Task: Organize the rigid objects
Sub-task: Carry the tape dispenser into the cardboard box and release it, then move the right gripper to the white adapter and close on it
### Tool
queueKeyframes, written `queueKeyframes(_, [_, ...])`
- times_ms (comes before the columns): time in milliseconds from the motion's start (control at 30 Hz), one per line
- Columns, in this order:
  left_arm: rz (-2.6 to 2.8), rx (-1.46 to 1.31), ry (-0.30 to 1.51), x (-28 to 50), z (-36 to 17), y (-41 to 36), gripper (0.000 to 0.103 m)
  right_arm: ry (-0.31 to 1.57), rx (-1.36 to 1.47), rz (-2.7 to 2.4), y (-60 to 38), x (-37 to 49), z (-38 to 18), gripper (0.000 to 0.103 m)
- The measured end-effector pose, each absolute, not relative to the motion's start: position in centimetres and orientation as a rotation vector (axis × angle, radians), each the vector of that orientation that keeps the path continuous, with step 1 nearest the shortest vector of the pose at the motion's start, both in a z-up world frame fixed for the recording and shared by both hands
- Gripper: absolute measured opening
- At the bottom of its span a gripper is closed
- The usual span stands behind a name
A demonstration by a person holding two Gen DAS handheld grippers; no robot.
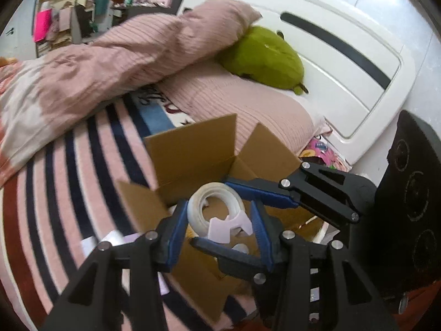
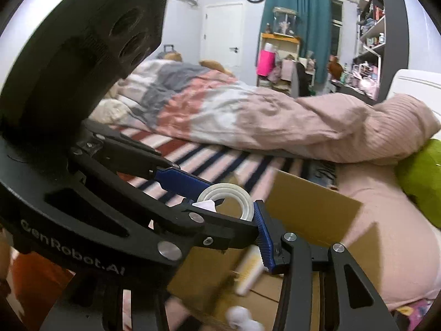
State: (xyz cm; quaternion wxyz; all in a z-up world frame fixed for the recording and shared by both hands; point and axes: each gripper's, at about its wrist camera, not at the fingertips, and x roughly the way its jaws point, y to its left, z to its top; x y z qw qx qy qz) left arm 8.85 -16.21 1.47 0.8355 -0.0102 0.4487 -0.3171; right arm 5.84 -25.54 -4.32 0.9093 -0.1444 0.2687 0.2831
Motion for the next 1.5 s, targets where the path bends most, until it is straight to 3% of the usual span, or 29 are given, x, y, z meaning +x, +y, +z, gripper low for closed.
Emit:
queueKeyframes(267, [-0.691,0.038,1.018,10.2,0.0,-20.0,0.043,0.673,-0.284,0.531,-29.1,7.6,-5.5,0.040])
queueKeyframes(367, [-0.619,0.076,0.988,9.7,0.2,-19.6,0.064,0.711,-0.248,0.531,-29.7,8.1,-5.9,0.045])
queueKeyframes(400, [-0.615,0.066,0.973,9.4,0.4,-19.0,0.067,0.709,-0.242,0.534,-29.9,8.1,-6.0,0.053])
queueKeyframes(700, [-0.340,0.004,0.819,5.6,2.8,-9.0,0.073,0.654,-0.246,0.585,-28.5,6.4,-5.0,0.058])
queueKeyframes(967, [-0.064,-0.046,0.756,2.3,0.9,1.8,0.074,0.489,-0.398,0.666,-21.0,1.6,-4.2,0.062])
queueKeyframes(1233, [-0.020,-0.134,0.800,1.8,-4.4,8.0,0.075,0.608,-0.481,0.788,-11.8,1.2,-9.2,0.062])
queueKeyframes(1500, [0.010,-0.175,0.878,1.5,-8.3,11.0,0.075,0.793,-0.518,0.681,-7.5,6.6,-17.0,0.062])
